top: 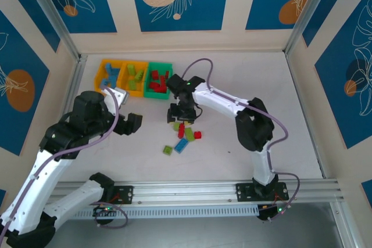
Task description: Sort the legos into containers by color
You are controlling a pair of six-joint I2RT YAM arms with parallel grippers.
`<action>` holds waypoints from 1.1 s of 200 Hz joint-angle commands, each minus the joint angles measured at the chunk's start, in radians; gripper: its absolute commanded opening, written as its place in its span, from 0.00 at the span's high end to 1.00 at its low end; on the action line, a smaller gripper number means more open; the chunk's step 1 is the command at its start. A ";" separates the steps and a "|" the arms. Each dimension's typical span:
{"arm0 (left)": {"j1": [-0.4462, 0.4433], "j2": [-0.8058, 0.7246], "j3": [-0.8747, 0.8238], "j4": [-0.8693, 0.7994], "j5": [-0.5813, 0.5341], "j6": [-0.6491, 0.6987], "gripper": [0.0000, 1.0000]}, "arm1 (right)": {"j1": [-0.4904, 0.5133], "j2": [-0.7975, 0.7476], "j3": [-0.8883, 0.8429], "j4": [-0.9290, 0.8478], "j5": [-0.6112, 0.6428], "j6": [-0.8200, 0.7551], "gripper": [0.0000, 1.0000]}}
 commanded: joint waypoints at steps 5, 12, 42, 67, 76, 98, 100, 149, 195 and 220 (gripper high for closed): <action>-0.008 -0.001 -0.030 0.009 -0.028 0.029 0.07 | 0.015 0.059 0.079 -0.132 0.146 0.014 0.46; -0.008 0.000 -0.036 0.010 -0.035 0.026 0.05 | 0.019 0.066 0.082 -0.146 0.165 0.025 0.48; -0.008 -0.002 -0.055 0.025 -0.052 0.025 0.03 | 0.046 0.064 0.052 -0.137 0.160 -0.007 0.55; -0.008 -0.001 -0.076 0.036 -0.051 0.018 0.02 | 0.069 0.088 0.049 -0.147 0.168 -0.008 0.54; -0.008 -0.001 -0.082 0.039 -0.047 0.015 0.02 | 0.070 0.098 0.046 -0.144 0.160 -0.004 0.55; -0.008 -0.002 -0.092 0.044 -0.048 0.006 0.02 | 0.071 0.129 0.052 -0.141 0.131 0.002 0.55; -0.008 -0.003 -0.093 0.044 -0.048 0.005 0.01 | 0.072 0.132 0.053 -0.141 0.129 0.002 0.55; -0.008 -0.024 -0.124 0.051 -0.047 0.001 0.00 | 0.083 0.179 0.075 -0.152 0.117 -0.009 0.60; -0.008 -0.030 -0.127 0.064 -0.052 0.000 0.00 | 0.079 0.069 0.083 -0.181 0.202 0.003 0.84; -0.008 -0.044 -0.131 0.072 -0.059 -0.005 0.00 | 0.076 -0.014 0.114 -0.184 0.304 -0.021 0.84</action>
